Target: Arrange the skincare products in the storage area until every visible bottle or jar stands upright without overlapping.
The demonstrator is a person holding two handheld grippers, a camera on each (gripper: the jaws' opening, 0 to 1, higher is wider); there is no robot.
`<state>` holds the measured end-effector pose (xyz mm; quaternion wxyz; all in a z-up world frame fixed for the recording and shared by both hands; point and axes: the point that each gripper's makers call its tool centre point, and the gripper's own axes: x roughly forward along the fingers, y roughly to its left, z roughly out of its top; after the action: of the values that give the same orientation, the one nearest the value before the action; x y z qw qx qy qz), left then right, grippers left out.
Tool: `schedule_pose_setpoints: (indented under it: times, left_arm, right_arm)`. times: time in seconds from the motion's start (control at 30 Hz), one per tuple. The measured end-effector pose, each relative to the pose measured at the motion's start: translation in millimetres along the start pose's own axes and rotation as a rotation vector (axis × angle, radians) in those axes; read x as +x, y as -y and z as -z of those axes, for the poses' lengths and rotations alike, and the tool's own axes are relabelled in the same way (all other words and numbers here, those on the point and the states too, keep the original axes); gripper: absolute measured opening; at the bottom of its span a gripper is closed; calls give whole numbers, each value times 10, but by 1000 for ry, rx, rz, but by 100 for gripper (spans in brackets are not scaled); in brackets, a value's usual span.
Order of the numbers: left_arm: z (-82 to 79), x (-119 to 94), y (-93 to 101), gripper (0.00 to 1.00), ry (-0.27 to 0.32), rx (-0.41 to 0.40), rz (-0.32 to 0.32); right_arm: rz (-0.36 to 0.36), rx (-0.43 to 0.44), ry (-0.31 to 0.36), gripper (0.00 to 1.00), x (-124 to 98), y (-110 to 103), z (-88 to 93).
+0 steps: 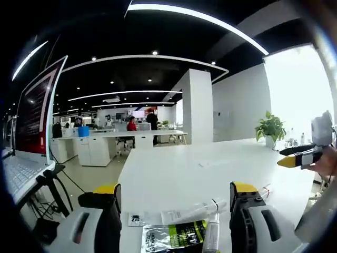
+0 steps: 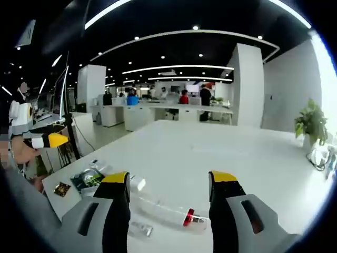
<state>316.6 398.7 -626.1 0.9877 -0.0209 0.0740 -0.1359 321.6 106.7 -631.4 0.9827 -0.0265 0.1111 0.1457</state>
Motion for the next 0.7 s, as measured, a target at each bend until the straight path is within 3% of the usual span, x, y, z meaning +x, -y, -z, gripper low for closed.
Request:
schedule_pose_setpoints:
  times: [0.17,0.3,0.7]
  left_arm:
    - [43,7,11,86,-19,1,1]
    - [83,19,73,86,-40,31,19]
    - [211,45,112,82,-105,39,49]
  right_arm:
    - [8,3,-31,57,30,16,65]
    - [8,-44,-88,54,44,-9,160]
    - [-29,-97,-96,54,49,-108,173]
